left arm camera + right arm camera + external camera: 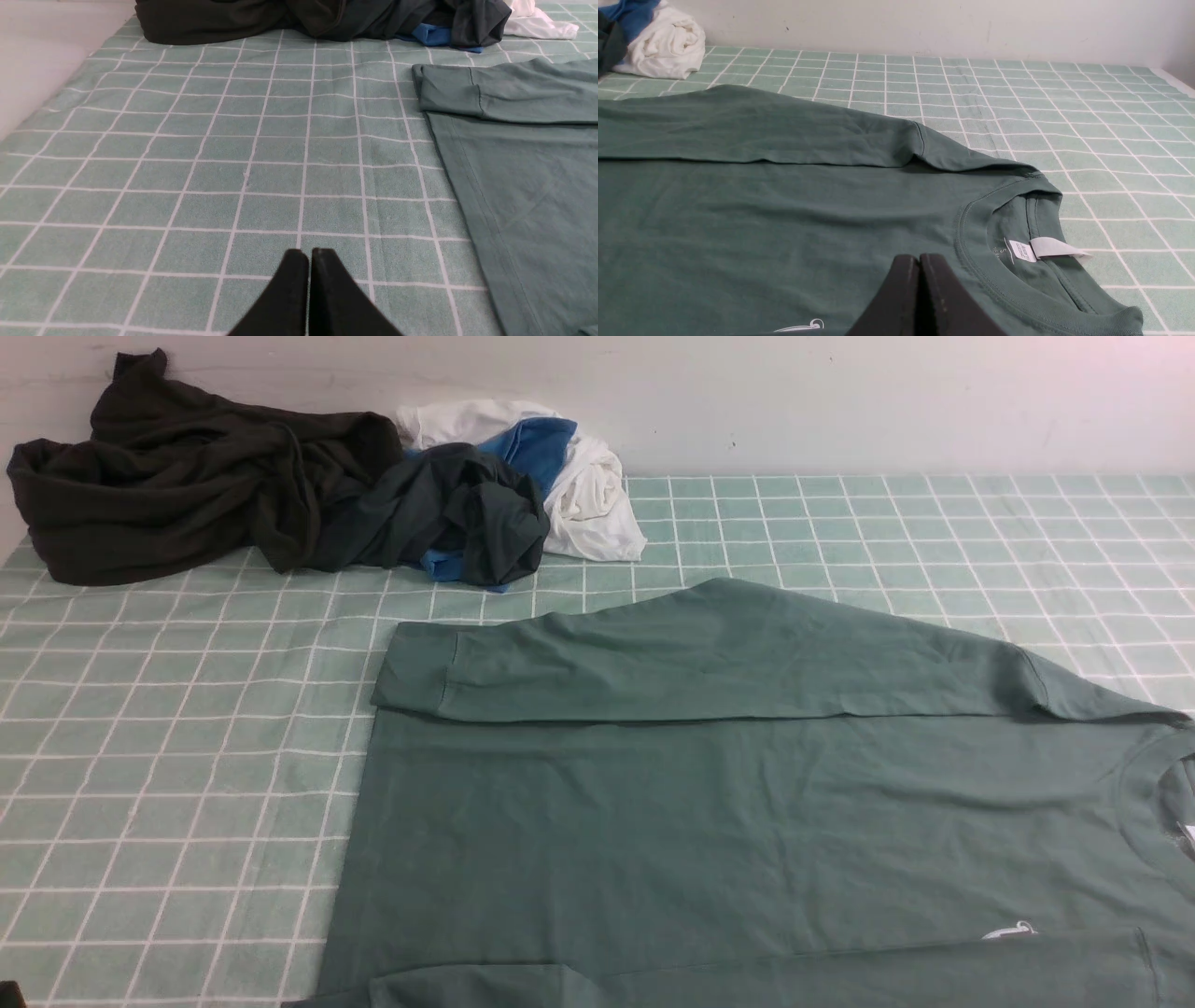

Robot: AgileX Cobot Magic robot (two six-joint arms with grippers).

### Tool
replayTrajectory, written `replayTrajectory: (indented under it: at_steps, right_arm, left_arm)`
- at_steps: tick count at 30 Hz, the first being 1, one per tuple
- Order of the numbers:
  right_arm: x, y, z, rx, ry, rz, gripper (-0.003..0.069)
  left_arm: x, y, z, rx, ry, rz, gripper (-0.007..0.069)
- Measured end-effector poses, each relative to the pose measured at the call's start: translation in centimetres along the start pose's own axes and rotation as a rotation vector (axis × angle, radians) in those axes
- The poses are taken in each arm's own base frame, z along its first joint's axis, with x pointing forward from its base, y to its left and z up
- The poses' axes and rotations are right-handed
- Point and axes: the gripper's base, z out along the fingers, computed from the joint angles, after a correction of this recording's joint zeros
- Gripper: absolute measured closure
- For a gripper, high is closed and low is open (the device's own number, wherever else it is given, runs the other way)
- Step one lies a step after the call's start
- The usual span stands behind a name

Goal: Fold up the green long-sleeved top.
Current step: Use the left arm to clamp the cuff closest to it

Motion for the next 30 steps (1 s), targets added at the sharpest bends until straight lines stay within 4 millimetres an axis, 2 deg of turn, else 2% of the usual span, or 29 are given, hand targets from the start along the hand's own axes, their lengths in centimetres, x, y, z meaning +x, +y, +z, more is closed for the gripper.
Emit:
replayTrajectory:
  at_steps: [30]
  right_arm:
    - [0.01,-0.04,0.0,0.005,0.001,-0.027,0.0672]
  left_arm:
    - [0.0,0.0,0.0,0.0,0.0,0.0,0.0627]
